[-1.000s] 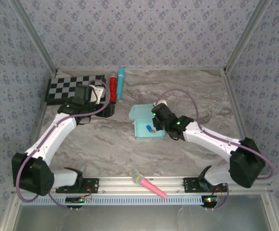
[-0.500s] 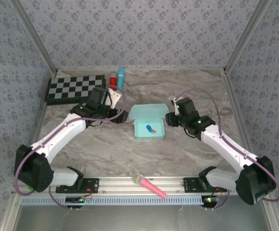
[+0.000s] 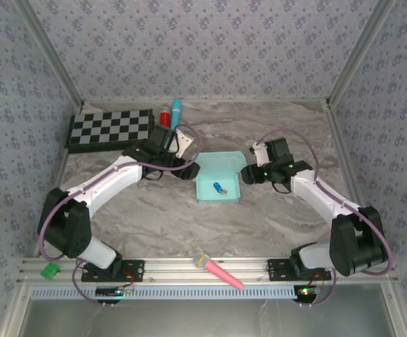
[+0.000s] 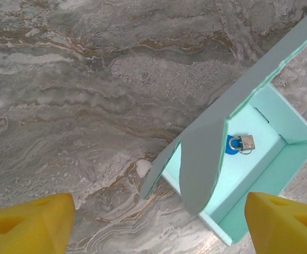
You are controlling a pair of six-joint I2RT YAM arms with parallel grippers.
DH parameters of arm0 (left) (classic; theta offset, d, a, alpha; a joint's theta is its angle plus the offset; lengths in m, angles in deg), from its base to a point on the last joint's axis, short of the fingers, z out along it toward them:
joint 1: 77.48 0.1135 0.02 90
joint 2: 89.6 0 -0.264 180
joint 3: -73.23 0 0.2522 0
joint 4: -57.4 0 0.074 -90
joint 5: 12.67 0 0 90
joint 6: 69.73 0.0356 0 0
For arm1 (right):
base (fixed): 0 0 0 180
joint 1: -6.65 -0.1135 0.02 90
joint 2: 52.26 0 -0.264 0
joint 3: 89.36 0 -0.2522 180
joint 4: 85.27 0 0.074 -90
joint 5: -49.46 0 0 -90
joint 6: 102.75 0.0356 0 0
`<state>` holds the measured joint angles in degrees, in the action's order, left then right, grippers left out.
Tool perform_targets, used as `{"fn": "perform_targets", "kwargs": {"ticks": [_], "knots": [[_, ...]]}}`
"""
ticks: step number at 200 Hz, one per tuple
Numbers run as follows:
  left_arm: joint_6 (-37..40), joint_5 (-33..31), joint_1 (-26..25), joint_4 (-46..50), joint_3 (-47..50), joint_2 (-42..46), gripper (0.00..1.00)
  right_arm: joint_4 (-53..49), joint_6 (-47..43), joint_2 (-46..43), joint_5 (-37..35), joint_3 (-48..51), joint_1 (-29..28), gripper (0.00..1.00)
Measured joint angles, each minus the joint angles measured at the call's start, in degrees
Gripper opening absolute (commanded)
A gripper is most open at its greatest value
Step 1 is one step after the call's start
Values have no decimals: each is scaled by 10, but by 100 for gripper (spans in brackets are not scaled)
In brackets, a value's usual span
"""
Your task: Fold the paper box
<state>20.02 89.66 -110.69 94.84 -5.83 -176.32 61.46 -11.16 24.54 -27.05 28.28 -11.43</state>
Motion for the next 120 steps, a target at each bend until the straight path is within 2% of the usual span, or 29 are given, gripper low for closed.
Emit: {"fn": "perform_targets", "kwargs": {"ticks": [59,120], "knots": [[-1,10,-2,-6,-25,-36,73,30,-24,26,23,-19,11,56],[-9,21,-2,-12,-26,-38,69,35,-40,57,46,-46,11,53]]}}
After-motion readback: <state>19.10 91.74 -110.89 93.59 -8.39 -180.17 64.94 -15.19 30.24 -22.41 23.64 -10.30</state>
